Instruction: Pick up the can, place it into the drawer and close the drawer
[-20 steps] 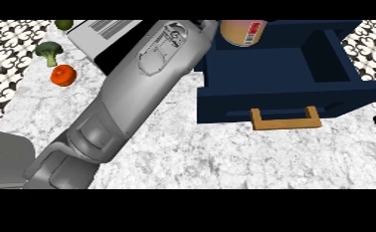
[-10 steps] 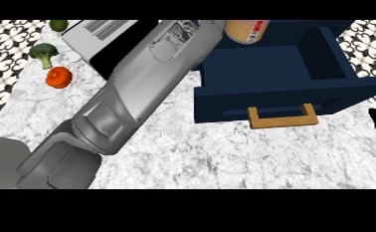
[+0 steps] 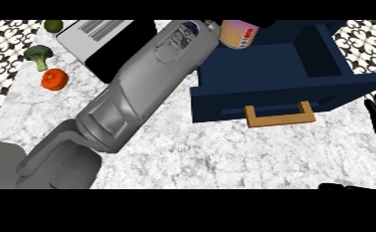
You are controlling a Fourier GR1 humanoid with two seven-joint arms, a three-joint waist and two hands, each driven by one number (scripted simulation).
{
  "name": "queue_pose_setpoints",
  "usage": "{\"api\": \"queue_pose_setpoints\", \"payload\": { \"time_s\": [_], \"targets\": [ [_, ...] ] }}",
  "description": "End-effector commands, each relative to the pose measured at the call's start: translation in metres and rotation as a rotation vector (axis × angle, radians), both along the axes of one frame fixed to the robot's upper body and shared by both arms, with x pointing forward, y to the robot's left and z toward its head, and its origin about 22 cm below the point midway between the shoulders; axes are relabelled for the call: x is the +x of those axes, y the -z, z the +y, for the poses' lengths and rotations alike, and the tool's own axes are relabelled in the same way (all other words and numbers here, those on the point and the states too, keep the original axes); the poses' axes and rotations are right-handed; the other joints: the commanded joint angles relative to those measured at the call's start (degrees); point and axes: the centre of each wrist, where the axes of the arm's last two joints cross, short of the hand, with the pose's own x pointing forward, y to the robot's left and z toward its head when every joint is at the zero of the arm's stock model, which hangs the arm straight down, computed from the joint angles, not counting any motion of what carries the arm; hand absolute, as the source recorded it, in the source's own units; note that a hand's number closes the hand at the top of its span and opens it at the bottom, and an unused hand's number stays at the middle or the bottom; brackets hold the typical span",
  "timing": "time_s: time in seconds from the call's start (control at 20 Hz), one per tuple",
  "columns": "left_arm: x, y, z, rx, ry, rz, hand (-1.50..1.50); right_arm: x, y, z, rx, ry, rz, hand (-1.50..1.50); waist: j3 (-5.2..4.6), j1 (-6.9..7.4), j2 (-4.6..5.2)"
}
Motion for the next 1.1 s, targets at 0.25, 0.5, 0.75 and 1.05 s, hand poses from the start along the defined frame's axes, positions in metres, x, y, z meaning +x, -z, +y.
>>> {"api": "queue_pose_setpoints", "payload": {
  "time_s": [0.25,0.5,0.75,1.05],
  "targets": [
    [0.006,0.011,0.003,0.064,-0.04,-0.014,1.5,0.01,-0.01,0.011,-0.001,-0.016,-0.015,-1.5,0.0,-1.43,0.53],
    [0.006,0.026,0.007,0.119,-0.063,-0.062,1.5,0.007,-0.001,0.013,-0.013,-0.036,-0.032,-1.5,0.05,-2.6,0.69],
    [0.006,0.045,0.013,0.106,-0.114,-0.033,-1.5,0.013,-0.001,0.007,-0.002,-0.061,-0.035,-1.5,0.08,-3.51,1.03],
    [0.01,0.049,0.019,0.095,-0.15,-0.022,-1.5,0.0,-0.01,0.008,-0.001,-0.04,-0.042,-1.5,0.0,-2.63,0.71]
  ]
}}
